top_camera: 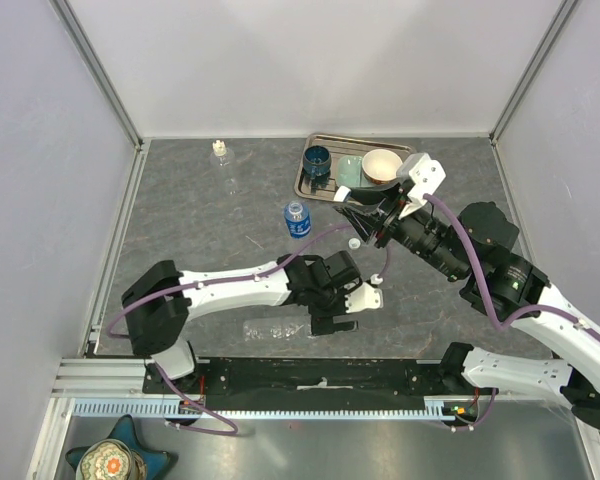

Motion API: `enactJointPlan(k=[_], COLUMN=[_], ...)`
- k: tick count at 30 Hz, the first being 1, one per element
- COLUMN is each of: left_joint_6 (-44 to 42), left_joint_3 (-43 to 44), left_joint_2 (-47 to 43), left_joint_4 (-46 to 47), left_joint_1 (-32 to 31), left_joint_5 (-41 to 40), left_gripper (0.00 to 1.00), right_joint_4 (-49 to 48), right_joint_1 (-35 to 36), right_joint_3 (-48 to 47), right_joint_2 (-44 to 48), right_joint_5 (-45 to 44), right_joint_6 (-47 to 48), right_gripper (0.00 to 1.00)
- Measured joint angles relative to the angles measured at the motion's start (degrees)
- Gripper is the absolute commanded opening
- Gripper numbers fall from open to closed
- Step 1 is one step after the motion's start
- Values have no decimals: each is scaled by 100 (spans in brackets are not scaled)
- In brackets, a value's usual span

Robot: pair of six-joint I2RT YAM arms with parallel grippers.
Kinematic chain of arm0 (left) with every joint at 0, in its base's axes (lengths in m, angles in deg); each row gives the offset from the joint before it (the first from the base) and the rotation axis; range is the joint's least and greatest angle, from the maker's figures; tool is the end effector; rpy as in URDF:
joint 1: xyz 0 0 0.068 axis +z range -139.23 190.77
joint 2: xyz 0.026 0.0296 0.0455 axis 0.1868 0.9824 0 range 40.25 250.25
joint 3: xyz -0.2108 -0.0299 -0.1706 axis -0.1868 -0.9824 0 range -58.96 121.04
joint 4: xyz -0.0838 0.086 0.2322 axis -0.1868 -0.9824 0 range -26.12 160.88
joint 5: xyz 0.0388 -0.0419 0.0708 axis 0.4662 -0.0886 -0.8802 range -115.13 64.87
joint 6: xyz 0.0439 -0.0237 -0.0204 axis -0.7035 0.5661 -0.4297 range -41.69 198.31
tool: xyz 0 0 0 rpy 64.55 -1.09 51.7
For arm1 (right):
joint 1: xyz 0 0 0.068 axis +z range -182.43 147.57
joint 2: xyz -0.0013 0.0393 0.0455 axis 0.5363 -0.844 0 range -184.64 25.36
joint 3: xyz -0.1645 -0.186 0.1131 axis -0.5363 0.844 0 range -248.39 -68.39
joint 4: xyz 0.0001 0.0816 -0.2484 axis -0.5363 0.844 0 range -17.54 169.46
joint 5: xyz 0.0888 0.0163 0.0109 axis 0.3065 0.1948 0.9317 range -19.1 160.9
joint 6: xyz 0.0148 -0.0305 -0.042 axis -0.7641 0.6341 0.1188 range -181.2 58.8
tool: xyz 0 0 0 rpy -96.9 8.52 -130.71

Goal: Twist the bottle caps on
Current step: Pick up the plastic bottle at the center of the board.

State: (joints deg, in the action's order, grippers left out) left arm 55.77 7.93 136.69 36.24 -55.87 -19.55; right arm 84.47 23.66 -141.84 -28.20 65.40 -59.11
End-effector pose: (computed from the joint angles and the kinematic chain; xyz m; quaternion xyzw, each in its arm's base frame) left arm 0.1317 -0.3134 0.2087 0.6912 0.6857 -0.1277 0.1889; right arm 0.1041 0.1488 0.4807 -0.2874 0.5909 0.3138 0.6854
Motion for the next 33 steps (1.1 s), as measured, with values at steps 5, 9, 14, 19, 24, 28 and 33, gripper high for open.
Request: enactJointPlan(k=[5,9,14,19,24,28,33], left_joint_6=[-7,-42,-50,-118,-275,-374,-417], left_joint_3=[-31,-247,-743,-1508,-1755,-1871,-2175], left_joint_2=[-557,-1456,-2280,-2437,-2540,-2590,-2529], left_joint_4=[-413,-955,-1349,-1486,-1449,-1314,-1075], left_joint_1=[0,0,7,260,540,658,693], left_joint_5=[-125,-103,-55,-55,-85,-79,-50], left_gripper=[99,99,99,99,99,99,99], right_joint_4=[114,258,337,358,374,396,409], right_joint_1=[0,0,0,0,0,0,0], right_joint_3=[-46,-155,-240,-302,-354,-358,-365], right_joint_2=[9,15,22,22,-31,-87,-127], right_joint_5=[-39,-83,-107,-107,-105,-105,-105], right_joint_6=[2,9,26,28,26,24,24], right_gripper=[34,35,35,35,35,35,35])
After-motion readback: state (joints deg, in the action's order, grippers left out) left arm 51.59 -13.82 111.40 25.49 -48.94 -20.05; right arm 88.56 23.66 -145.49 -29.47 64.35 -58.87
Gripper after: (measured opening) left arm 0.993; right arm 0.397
